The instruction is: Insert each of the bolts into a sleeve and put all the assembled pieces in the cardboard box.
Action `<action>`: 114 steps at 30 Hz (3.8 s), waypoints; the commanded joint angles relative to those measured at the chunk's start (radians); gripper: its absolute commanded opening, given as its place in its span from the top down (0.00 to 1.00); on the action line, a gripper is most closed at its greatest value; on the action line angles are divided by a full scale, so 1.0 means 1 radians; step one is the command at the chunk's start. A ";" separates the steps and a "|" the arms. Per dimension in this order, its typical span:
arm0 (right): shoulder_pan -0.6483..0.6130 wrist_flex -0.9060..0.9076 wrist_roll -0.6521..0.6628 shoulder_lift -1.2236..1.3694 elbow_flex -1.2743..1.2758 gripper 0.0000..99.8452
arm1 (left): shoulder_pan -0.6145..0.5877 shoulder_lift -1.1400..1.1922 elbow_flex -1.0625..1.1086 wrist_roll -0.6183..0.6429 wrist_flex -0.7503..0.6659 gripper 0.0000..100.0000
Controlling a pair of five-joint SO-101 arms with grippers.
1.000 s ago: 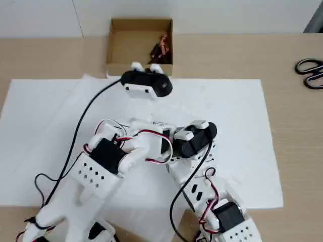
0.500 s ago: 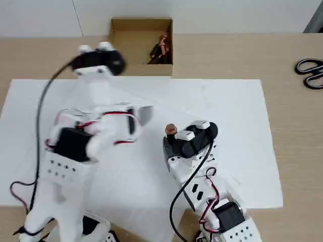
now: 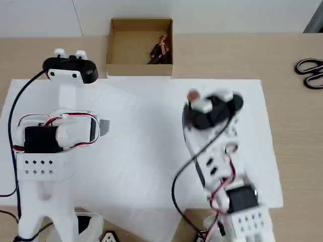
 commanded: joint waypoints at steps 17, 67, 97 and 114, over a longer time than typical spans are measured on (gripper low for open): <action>0.005 -0.717 0.015 1.610 -1.264 1.00 | -0.009 -0.011 0.054 -0.008 0.008 0.78; -0.042 -0.125 0.201 2.439 -2.746 0.83 | -0.048 -0.012 -0.007 -0.011 0.000 0.78; 0.010 1.179 0.195 1.072 -2.662 0.83 | -0.080 -0.736 -0.110 -0.011 0.126 0.78; 0.329 1.053 0.196 0.170 -0.838 0.83 | -0.080 -1.224 0.657 -0.011 -0.480 0.78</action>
